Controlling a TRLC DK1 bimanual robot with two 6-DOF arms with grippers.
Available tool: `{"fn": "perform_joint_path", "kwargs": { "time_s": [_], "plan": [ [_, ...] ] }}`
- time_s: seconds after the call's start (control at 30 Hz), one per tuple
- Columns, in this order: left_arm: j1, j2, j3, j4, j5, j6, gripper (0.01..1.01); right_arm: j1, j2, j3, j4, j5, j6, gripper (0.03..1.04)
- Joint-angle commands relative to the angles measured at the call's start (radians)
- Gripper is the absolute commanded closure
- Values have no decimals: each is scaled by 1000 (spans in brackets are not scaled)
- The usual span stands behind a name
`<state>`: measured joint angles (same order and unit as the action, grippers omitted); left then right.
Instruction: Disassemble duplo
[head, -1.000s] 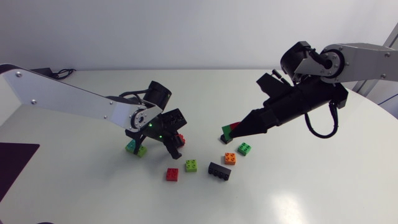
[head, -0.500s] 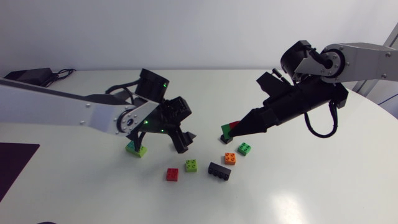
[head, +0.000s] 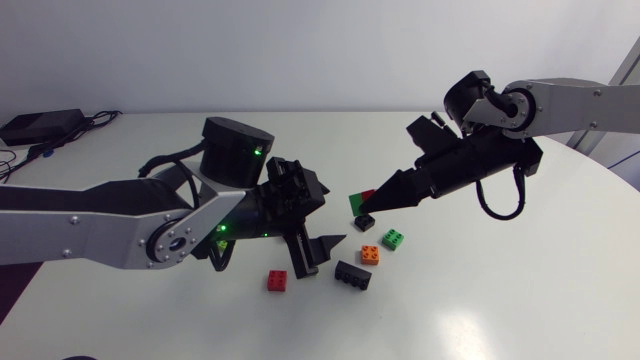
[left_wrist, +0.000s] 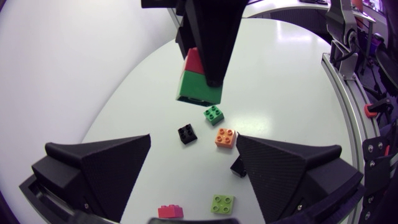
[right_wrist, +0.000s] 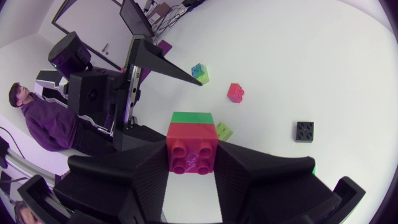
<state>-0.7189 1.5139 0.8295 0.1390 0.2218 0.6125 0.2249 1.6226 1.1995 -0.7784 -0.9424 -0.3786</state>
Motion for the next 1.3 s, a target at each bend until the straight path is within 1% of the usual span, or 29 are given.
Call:
{"fn": "perform_joint_path", "kwargs": {
  "time_s": [0.0, 0.27, 0.3, 0.47, 0.7, 0.73, 1.07, 1.1, 1.13, 1.17, 1.2, 1.23, 1.27],
  "plan": [
    [-14, -3, -32, 34, 10, 18, 69, 21, 29, 14, 11, -9, 33, 782],
    [-33, -6, -41, 86, 8, 18, 72, 60, 45, 5, 24, -7, 46, 782],
    [-34, -6, -43, 91, 8, 20, 87, 62, 45, 3, 24, -7, 46, 782],
    [-53, -14, -46, 97, 7, 35, 256, 67, 51, -2, 24, -7, 46, 782],
    [-85, -17, -67, 123, -21, 69, 666, 76, 53, -11, 24, -7, 44, 782],
    [-86, -18, -69, 123, -22, 72, 685, 76, 51, -11, 24, -7, 44, 782],
    [-93, -15, -86, 123, -44, 112, 702, 74, 34, -14, 24, -9, 46, 775],
    [-93, -15, -87, 123, -45, 112, 702, 74, 28, -15, 24, -9, 46, 720],
    [-93, -15, -89, 123, -45, 113, 702, 73, 23, -15, 22, -9, 46, 521],
    [-93, -15, -90, 123, -47, 116, 702, 71, 19, -14, 18, -9, 46, 267],
    [-94, -17, -90, 123, -48, 116, 702, 67, 11, -12, 14, -9, 46, 97],
    [-93, -18, -92, 123, -48, 116, 702, 60, 5, -11, 10, -7, 46, 66],
    [-93, -20, -92, 123, -48, 116, 702, 57, -3, -11, 7, -7, 44, 66]
  ]
}}
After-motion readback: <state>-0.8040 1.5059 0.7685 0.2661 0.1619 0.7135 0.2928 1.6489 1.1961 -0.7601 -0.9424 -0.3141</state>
